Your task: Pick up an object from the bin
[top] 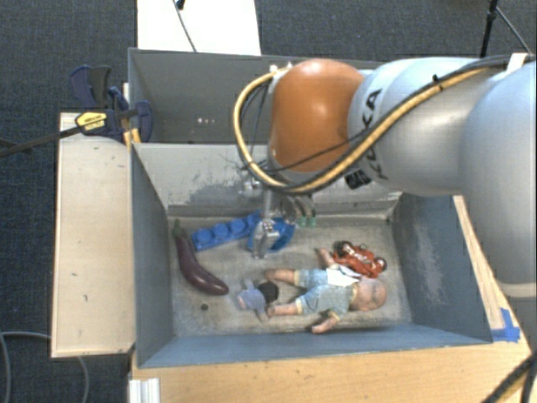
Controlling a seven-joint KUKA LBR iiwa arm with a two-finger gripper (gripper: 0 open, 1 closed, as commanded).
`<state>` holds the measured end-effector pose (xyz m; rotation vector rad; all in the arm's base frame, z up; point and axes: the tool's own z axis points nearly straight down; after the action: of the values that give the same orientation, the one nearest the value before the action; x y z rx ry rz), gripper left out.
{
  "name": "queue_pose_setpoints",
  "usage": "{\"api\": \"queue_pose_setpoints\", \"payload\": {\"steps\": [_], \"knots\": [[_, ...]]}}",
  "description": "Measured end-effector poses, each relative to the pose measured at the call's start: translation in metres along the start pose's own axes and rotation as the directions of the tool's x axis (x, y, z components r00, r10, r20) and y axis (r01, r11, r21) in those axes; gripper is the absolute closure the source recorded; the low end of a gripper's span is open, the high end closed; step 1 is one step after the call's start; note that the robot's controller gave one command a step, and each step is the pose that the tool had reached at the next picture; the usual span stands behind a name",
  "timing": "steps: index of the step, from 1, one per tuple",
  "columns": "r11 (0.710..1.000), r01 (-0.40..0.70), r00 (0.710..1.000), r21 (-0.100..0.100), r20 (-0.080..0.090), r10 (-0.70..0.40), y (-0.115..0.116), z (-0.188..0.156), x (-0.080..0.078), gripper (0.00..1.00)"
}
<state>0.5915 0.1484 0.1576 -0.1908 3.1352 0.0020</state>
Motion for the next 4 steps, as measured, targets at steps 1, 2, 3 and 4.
{"api": "queue_pose_setpoints", "payload": {"steps": [1,2,3,4], "knots": [[0.992,-0.129,0.992,0.0,0.004,0.129,-0.009,0.045,-0.001,0.0],[0.997,-0.079,0.997,0.0,0.004,0.079,-0.007,0.086,0.0,0.0],[0.992,-0.123,0.992,-0.005,0.013,0.123,-0.019,0.083,-0.002,1.0],[0.992,-0.124,0.992,-0.005,0.013,0.124,-0.019,0.083,-0.002,1.0]]}}
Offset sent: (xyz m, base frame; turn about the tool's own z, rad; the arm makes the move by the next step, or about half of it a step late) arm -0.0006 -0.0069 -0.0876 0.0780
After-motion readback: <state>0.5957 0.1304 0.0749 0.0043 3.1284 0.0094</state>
